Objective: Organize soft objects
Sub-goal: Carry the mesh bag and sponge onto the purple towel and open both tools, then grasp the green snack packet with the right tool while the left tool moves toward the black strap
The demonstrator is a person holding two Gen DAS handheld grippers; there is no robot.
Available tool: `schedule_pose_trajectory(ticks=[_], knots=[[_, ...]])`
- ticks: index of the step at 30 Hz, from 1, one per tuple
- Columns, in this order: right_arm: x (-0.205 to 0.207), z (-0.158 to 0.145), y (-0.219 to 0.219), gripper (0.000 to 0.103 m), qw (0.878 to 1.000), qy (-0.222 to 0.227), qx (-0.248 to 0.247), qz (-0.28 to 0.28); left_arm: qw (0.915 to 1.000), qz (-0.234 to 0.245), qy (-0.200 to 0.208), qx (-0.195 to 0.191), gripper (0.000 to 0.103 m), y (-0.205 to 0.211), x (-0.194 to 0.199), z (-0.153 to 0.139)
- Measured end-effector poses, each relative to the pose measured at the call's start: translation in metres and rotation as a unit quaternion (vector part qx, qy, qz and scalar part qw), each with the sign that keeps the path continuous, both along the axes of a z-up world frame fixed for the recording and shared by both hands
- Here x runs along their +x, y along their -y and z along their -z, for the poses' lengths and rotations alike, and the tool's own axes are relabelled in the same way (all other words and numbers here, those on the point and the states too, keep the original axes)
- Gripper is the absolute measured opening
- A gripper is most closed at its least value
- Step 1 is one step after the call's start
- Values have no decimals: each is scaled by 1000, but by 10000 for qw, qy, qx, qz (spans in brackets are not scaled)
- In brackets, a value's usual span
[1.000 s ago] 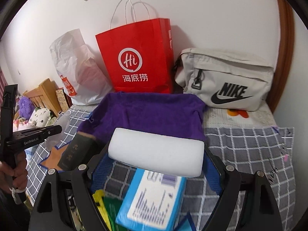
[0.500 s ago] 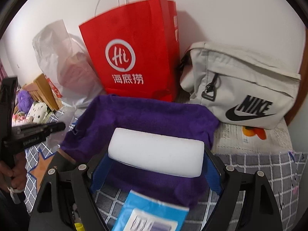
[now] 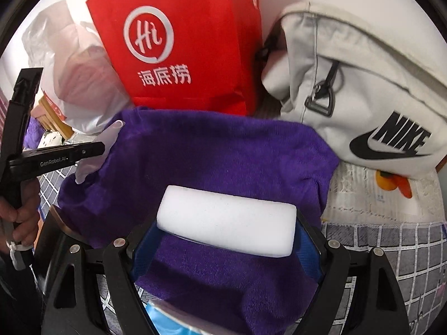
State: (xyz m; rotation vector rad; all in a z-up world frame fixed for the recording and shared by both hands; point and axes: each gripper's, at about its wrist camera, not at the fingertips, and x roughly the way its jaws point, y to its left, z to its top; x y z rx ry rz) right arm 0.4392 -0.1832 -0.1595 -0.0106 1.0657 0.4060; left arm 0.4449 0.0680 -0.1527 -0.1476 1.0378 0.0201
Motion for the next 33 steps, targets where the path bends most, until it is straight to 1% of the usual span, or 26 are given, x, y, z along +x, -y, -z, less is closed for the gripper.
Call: schedule_pose_trajectory(ticks=[5, 11, 12, 13, 14, 16, 17, 18, 20, 22, 27, 30, 33], knots=[[8, 11, 2, 84, 9995, -317, 82, -19, 9999, 17, -73, -150, 10, -1, 9, 9], [12, 13, -1, 85, 9990, -438, -11, 2, 9993, 38, -190, -331, 10, 1, 18, 16], [13, 14, -1, 86, 9989, -460, -8, 15, 9992, 43, -184, -350, 14, 1, 18, 16], [13, 14, -1, 86, 9988, -479, 25, 15, 9992, 48, -192, -347, 22, 1, 19, 16], [13, 15, 0, 89, 9987, -507, 47, 16, 9992, 53, -204, -349, 26, 0, 18, 17], [13, 14, 1, 95, 9988, -486, 46, 59, 9990, 78, -223, -376, 43, 0, 18, 15], [14, 13, 2, 98, 9988, -471, 60, 79, 9990, 95, -210, -380, 48, 1, 17, 14], [14, 11, 4, 98, 9987, -491, 97, 111, 9992, 108, -184, -353, 55, 2, 15, 13], [14, 9, 8, 98, 9979, -584, 253, 156, 9995, 104, -114, -278, 56, 4, 9, 6], [13, 5, 11, 98, 9977, -574, 277, 242, 9996, 108, -103, -253, 56, 2, 3, 0], [-4, -21, 12, 98, 9993, -144, 11, 338, 9999, 64, 18, -127, 56, 6, -18, -21], [-15, -34, 12, 98, 9991, -102, -64, 412, 9998, 41, 188, -48, 56, 0, -30, -33], [-33, -50, 16, 98, 9993, -73, 54, 368, 9991, 81, 403, 84, 56, 1, -55, -50]])
